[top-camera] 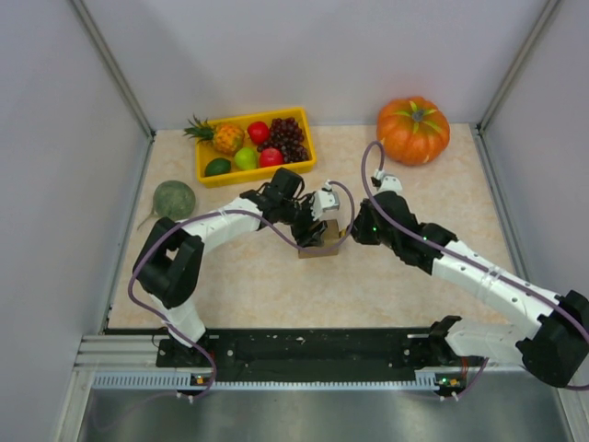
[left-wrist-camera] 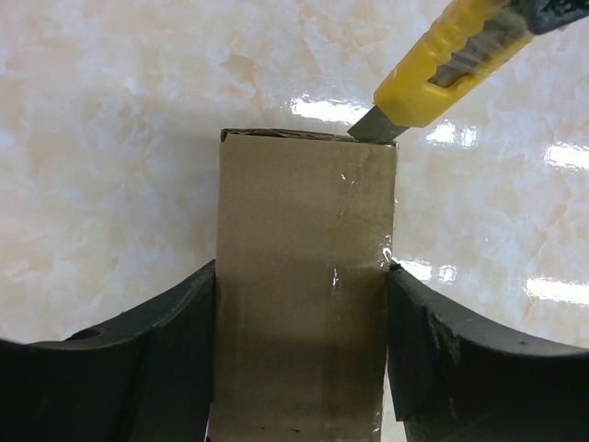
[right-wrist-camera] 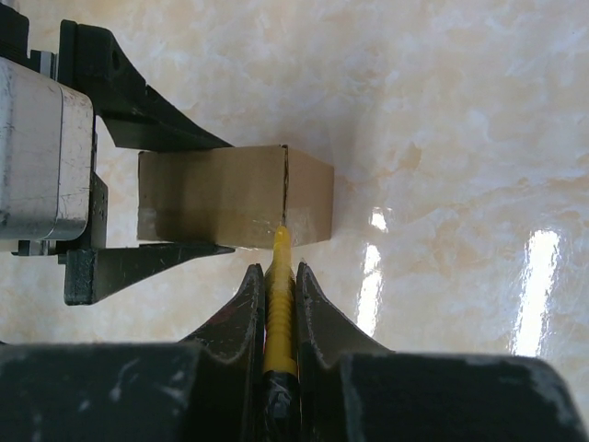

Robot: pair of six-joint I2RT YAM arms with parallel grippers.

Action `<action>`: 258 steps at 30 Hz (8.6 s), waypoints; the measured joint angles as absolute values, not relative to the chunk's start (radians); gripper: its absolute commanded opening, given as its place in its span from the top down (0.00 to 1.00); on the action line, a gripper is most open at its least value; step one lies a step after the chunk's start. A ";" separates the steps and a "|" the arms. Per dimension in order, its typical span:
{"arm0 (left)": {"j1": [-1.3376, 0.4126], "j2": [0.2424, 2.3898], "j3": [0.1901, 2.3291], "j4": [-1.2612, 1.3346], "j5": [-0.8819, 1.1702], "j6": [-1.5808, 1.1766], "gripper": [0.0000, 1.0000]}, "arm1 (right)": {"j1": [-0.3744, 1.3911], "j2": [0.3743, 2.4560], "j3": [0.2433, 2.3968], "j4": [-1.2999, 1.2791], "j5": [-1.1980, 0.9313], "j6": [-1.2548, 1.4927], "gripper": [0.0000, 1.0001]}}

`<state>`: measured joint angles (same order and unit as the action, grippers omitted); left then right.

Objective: Unpack the express box

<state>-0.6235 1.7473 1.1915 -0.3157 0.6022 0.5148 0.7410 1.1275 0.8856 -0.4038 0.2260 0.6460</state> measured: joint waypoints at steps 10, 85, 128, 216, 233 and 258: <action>-0.621 1.750 1.197 -0.318 0.601 0.515 0.77 | 0.742 1.148 0.881 -0.370 0.236 0.633 1.00; -0.604 1.781 1.233 -0.326 0.609 0.545 0.80 | 0.756 1.259 0.949 -0.261 0.368 0.553 1.00; -0.633 1.831 1.322 -0.434 0.609 0.549 0.86 | 0.744 1.033 0.733 -0.179 0.270 0.515 1.00; -0.474 1.765 1.100 -0.376 0.455 -0.284 0.51 | 0.750 1.490 1.025 -0.136 0.268 0.485 1.00; -0.364 1.547 1.248 -0.338 0.288 -0.321 0.48 | 0.850 1.082 0.941 -0.181 0.176 0.313 1.00; -0.355 1.840 1.311 -0.290 0.539 -0.550 0.58 | 1.065 1.393 0.806 0.024 0.551 0.447 1.00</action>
<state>-0.3550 1.8404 1.3109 -0.2905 0.5392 -0.5499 1.0649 1.3933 0.8059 0.0242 0.5507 0.4465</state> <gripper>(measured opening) 0.440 0.078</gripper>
